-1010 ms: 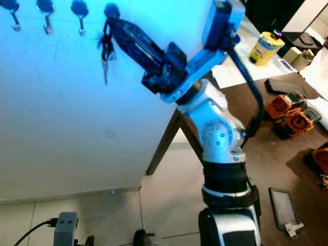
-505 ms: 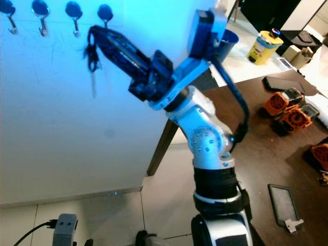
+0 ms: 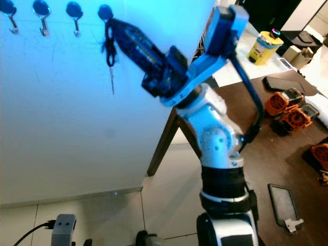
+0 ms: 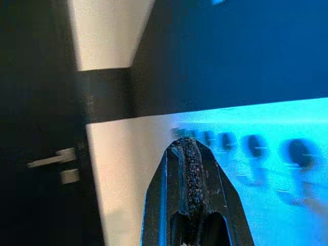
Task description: Hang keys on a hook
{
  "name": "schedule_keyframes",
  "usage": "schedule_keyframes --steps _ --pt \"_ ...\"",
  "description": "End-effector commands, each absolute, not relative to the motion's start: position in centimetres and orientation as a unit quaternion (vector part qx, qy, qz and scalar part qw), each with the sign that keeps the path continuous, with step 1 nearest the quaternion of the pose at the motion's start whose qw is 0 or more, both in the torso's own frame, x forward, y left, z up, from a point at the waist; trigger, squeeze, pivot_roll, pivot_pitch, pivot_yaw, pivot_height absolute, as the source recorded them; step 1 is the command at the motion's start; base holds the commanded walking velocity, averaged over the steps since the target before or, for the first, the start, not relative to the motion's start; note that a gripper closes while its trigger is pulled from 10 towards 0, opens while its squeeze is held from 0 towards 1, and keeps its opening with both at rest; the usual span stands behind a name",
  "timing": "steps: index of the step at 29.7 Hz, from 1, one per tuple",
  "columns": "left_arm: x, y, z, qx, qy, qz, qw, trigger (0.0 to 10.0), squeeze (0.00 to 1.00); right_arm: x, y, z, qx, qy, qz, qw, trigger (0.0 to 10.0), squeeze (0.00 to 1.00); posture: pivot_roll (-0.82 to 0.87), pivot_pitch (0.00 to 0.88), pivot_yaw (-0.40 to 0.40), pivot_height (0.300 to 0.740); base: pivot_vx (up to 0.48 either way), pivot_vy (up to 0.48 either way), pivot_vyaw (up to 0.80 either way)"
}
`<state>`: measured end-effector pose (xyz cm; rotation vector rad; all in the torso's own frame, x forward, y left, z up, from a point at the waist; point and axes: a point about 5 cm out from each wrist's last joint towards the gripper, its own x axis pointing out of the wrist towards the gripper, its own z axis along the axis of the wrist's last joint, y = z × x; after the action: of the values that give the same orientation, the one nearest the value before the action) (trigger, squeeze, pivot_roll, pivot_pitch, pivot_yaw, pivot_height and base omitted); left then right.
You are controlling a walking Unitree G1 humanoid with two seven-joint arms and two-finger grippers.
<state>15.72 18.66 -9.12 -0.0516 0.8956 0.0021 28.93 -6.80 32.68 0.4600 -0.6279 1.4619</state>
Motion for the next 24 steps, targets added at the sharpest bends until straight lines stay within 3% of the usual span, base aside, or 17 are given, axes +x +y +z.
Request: schedule_keyframes --steps 1,8,10,13,14,15,16,18,24 --pt "13.2 19.0 -10.1 -0.048 0.469 0.031 0.881 10.0 0.00 27.9 -6.5 32.5 0.197 -0.275 0.687 0.643 10.0 0.00 -0.03 0.107 -0.093 0.740 0.000 0.000 0.00" --pt "13.1 20.2 -9.9 -0.067 0.458 0.067 0.884 10.0 0.00 27.6 -6.3 32.4 0.194 -0.269 0.704 0.628 10.0 0.00 -0.02 0.116 -0.099 0.740 0.000 0.000 0.00" --pt "14.0 21.7 -9.2 -0.124 0.410 0.102 0.898 10.0 0.00 27.6 -6.2 32.4 0.193 -0.266 0.708 0.625 10.0 0.00 -0.02 0.123 -0.105 0.740 0.000 0.000 0.00" --pt "14.0 21.7 -9.2 -0.124 0.410 0.102 0.898 10.0 0.00 27.6 -6.2 32.4 0.193 -0.266 0.708 0.625 10.0 0.00 -0.02 0.123 -0.105 0.740 0.000 0.000 0.00" --pt "14.8 22.6 -8.4 -0.168 0.364 0.101 0.910 10.0 0.00 27.6 -6.2 32.4 0.192 -0.264 0.709 0.625 10.0 0.00 -0.01 0.128 -0.118 0.740 0.000 0.000 0.00" --pt "15.9 23.5 -7.2 -0.196 0.308 0.050 0.930 10.0 0.00 27.6 -6.2 32.4 0.192 -0.261 0.712 0.622 10.0 0.00 0.00 0.134 -0.127 0.740 0.000 0.000 0.00" --pt "15.9 23.5 -7.2 -0.196 0.308 0.050 0.930 10.0 0.00 27.6 -6.2 32.4 0.192 -0.261 0.712 0.622 10.0 0.00 0.00 0.134 -0.127 0.740 0.000 0.000 0.00" --pt "17.2 24.7 -5.1 -0.217 0.225 -0.055 0.948 10.0 0.00 27.6 -6.1 32.3 0.191 -0.254 0.720 0.617 10.0 0.00 0.01 0.138 -0.128 0.740 0.000 0.000 0.00" --pt "19.6 25.5 -0.6 -0.229 0.095 -0.207 0.946 10.0 0.00 27.4 -6.1 31.9 0.183 -0.242 0.737 0.605 10.0 0.00 0.02 0.140 -0.130 0.740 0.000 0.000 0.00"
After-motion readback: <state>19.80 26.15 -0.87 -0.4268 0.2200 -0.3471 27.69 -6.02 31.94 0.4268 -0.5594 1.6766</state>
